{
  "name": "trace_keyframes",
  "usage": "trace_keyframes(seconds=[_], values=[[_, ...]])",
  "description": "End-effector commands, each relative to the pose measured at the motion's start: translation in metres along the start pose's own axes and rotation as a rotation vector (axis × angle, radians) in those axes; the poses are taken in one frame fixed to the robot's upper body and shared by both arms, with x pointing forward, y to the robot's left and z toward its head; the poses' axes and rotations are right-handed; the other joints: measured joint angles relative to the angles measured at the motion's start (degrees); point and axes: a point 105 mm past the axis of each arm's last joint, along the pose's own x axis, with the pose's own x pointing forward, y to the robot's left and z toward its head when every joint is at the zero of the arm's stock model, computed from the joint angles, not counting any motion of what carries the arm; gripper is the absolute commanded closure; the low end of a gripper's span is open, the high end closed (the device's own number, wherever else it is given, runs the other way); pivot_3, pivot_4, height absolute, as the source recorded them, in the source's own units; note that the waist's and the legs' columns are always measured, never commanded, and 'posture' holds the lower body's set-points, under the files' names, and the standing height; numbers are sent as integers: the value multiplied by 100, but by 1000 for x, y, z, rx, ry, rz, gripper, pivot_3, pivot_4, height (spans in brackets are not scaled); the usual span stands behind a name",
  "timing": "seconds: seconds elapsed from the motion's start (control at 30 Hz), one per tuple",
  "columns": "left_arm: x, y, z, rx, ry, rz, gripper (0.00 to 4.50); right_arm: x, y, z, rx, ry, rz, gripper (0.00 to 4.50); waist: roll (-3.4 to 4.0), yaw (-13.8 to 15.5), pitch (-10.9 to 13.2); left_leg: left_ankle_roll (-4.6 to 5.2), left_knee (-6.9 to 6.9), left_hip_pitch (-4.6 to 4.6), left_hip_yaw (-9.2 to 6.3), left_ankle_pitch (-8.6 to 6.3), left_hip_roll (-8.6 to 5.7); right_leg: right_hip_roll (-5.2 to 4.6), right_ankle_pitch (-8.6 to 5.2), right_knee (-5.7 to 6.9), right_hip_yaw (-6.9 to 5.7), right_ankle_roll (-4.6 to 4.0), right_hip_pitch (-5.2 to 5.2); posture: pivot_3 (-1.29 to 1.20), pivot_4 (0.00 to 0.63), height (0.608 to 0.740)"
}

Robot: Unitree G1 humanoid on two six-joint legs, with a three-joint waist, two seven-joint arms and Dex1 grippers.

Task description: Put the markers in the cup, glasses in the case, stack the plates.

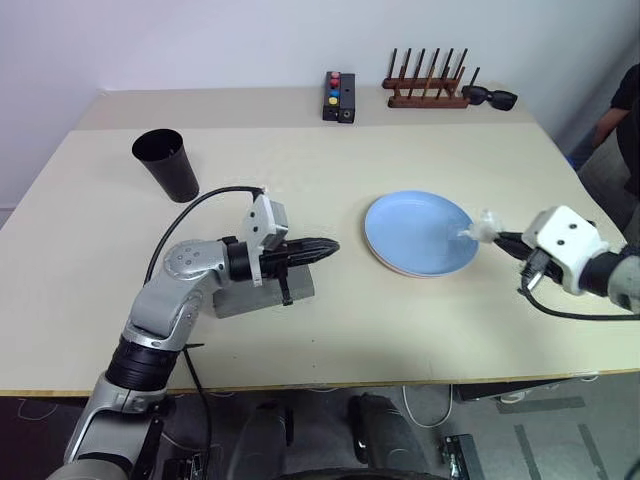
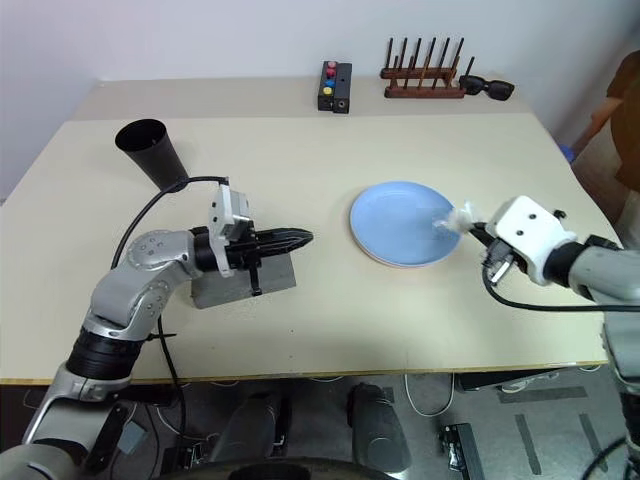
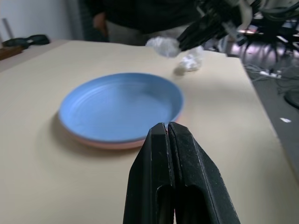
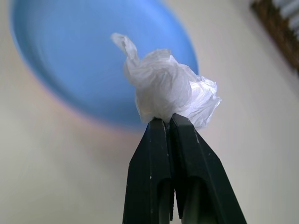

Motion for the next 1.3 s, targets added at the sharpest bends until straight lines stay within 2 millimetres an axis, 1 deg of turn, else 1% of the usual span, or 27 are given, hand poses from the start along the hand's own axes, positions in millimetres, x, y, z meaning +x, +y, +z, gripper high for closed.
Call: trace_keyframes(seconds=[0.03,0.1,0.13,0.2,0.23,0.3,0.37,0.43,0.47,0.57,0.63,0.67,0.77,0.83,0.97,1.07,1.2,1.3], values=[[-10,10,7,60,-4,43,4500,18,14,9,-8,-40,34,4439,-1,6,1,0,-2,-1,-1,0,0,0,0,-2,0,0,-1,0,150,735],[-13,10,7,65,-1,45,4500,28,14,7,3,-35,20,4439,2,18,2,0,-6,-7,-3,0,0,-3,1,-10,-2,0,-3,0,150,735],[-14,9,8,66,-1,45,4500,30,14,7,6,-37,21,3902,2,18,2,0,-7,-7,-2,0,-1,-4,1,-14,-2,1,-3,0,150,735],[-14,9,8,68,-2,45,4500,31,13,8,-3,-38,19,3156,2,32,2,0,-7,-11,-2,0,2,-11,2,-20,-2,2,-3,0,150,735],[-14,8,8,67,-2,45,4500,30,11,8,-15,-33,11,2573,2,32,2,1,-8,-13,-2,-1,4,-11,3,-26,-3,3,-2,0,150,735],[-14,5,9,63,-6,40,4500,24,7,5,-40,-12,0,1640,2,29,2,3,-9,-14,-2,-2,5,-11,4,-33,-3,5,0,0,150,735],[-12,0,9,55,-9,25,4500,17,1,0,-44,8,-16,1640,2,28,2,4,-16,-14,-1,-3,7,-11,6,-41,-3,8,0,0,150,735],[-9,-6,9,49,-10,-1,4500,4,-12,-11,-34,55,-69,1640,2,31,2,6,-20,-15,-1,-4,10,-10,11,-46,-5,17,0,0,150,735],[-8,-8,9,45,-13,-14,4500,-3,-20,-20,-29,92,-103,1640,2,32,2,6,-22,-15,-1,-4,11,-8,11,-49,-6,17,1,0,150,735],[-1,-16,11,36,-24,-53,4500,-26,-37,-54,-3,218,-204,1640,2,39,2,7,-22,-15,-1,-5,11,-9,11,-56,-7,15,6,0,150,735],[4,-21,12,31,-31,-79,4500,-44,-47,-89,29,338,-284,1640,1,39,1,7,-21,-14,0,-5,10,-9,8,-59,-6,9,11,0,150,735],[5,-22,12,30,-32,-86,4500,-50,-49,-99,39,370,-307,1640,1,32,1,7,-21,-12,1,-5,7,-9,8,-61,-6,9,14,0,150,735],[8,-24,12,28,-33,-103,4500,-55,-52,-121,105,406,-350,1640,5,-19,0,8,-21,-8,6,-5,-2,-8,10,-63,-4,5,15,0,150,735],[9,-25,12,29,-33,-108,4500,-54,-51,-131,152,416,-359,1640,9,-44,-1,9,-23,-3,10,-6,4,-1,14,-63,-2,0,14,0,150,735],[9,-24,12,33,-31,-106,4500,-53,-53,-146,192,449,-380,1640,12,-56,-2,10,-23,-2,9,-6,8,4,15,-61,-2,0,14,0,150,735],[8,-24,12,34,-29,-101,4500,-50,-54,-147,231,424,-394,2474,12,-39,-2,10,-22,-3,10,-6,5,1,15,-62,-2,1,15,0,150,735],[7,-25,11,34,-27,-99,4500,-45,-50,-145,232,408,-370,4477,13,-7,-2,10,-22,-5,8,-6,5,1,15,-63,-2,2,14,0,150,735],[6,-24,10,33,-23,-92,4500,-44,-50,-138,211,394,-365,4477,13,3,-2,10,-22,-6,8,-6,4,0,15,-63,-2,2,14,0,150,735]])
